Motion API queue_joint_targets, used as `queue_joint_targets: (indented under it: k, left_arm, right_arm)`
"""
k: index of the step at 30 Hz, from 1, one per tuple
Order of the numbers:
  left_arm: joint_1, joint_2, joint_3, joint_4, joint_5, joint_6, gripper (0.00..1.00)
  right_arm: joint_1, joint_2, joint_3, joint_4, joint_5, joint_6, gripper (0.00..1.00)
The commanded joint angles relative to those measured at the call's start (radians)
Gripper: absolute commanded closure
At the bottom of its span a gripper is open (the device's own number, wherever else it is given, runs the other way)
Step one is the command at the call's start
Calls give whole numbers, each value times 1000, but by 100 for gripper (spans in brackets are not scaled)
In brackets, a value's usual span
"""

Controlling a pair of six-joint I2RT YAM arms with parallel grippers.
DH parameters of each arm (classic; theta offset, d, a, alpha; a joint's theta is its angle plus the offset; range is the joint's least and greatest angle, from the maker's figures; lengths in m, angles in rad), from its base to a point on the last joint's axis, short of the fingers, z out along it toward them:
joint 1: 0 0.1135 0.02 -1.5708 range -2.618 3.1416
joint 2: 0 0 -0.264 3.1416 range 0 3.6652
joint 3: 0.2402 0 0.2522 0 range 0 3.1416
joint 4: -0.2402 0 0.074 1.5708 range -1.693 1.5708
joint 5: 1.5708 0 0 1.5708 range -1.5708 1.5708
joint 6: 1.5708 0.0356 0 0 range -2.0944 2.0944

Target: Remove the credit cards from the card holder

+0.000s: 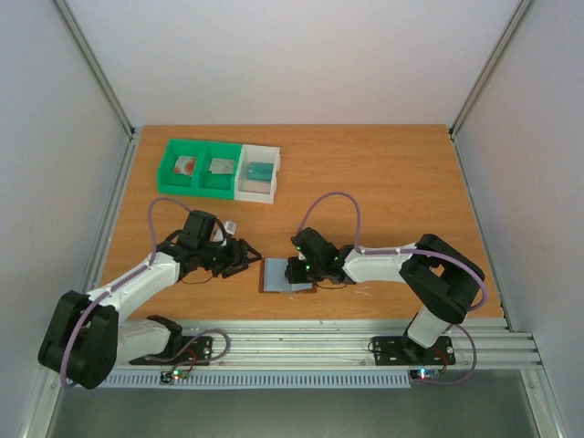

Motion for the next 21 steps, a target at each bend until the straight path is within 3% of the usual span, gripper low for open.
queue_joint_targets:
  k: [1,6,21]
  left_arm:
    - [-30,73,-26,275,12,-74,48]
    - [-48,134,-37,347,-2,-90,55]
    - [-53,249,-65,459,18,-114,55]
  right_arm:
    - [-14,7,-59,55,-33,32,99]
    - [-26,-6,-77,68,-40,35,99]
    - [-40,11,-100,113,-69,56,99]
